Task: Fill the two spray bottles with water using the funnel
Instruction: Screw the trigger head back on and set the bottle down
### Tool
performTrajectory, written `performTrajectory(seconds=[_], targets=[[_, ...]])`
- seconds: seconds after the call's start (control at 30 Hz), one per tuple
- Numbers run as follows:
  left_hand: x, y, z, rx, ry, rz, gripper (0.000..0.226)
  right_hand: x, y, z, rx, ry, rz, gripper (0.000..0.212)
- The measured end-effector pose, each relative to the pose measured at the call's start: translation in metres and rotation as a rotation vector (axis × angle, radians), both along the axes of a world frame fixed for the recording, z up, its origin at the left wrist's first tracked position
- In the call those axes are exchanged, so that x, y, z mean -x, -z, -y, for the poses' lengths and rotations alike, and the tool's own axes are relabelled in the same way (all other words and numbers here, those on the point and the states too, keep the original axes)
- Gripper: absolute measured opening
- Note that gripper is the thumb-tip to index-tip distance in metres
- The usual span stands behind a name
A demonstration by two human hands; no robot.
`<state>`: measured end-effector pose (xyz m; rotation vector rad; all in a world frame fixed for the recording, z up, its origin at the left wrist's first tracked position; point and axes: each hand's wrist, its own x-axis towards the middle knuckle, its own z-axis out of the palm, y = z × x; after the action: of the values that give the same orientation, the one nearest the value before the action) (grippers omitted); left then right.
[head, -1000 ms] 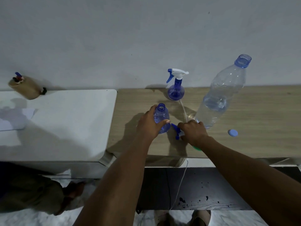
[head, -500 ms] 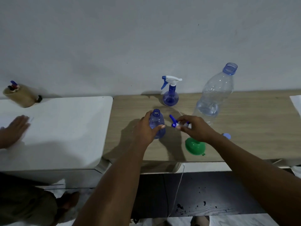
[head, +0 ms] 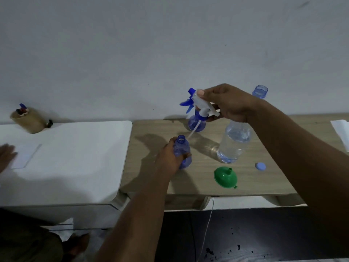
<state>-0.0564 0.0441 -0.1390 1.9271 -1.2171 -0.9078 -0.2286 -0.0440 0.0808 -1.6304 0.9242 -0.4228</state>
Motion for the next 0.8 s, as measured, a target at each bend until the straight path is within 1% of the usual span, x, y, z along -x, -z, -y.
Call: performTrajectory(seconds=[0.03,0.07,0.1,0.2,0.27,0.37,0.47,0.6,0.73,0.8], targets=[[0.0,0.001,0.0,0.015,0.002,0.045,0.021,-0.004,-0.006,0.0,0.018,-0.01,0.001,0.036],[0.0,0.002,-0.001,0.026,0.01,0.041,0.025,-0.008,-0.011,0.0,0.034,-0.018,0.003,0.036],[0.001,0.001,-0.002,0.013,0.01,0.019,0.033,-0.011,-0.016,0.0,0.043,-0.022,0.006,0.037],[0.002,-0.002,-0.008,0.046,-0.014,0.135,0.065,-0.018,-0.028,0.002,0.035,-0.034,0.02,0.044],[0.003,-0.002,-0.008,0.065,-0.024,0.126,0.072,-0.021,-0.032,0.004,0.035,-0.043,0.01,0.045],[0.002,0.0,-0.007,0.058,-0.025,0.107,0.069,-0.023,-0.034,0.006,0.029,-0.06,-0.004,0.046],[0.001,0.0,-0.004,0.038,-0.018,0.024,0.06,-0.023,-0.033,0.007,0.017,-0.071,-0.011,0.048],[0.001,0.001,-0.003,0.036,-0.011,0.033,0.061,-0.025,-0.024,0.007,0.008,-0.12,-0.032,0.046],[0.0,0.006,-0.003,0.054,0.003,0.007,0.061,-0.033,0.003,0.004,-0.063,-0.151,-0.045,0.043],[-0.001,0.009,-0.001,0.062,-0.001,0.003,0.062,-0.041,0.024,0.002,-0.052,-0.159,-0.085,0.042]])
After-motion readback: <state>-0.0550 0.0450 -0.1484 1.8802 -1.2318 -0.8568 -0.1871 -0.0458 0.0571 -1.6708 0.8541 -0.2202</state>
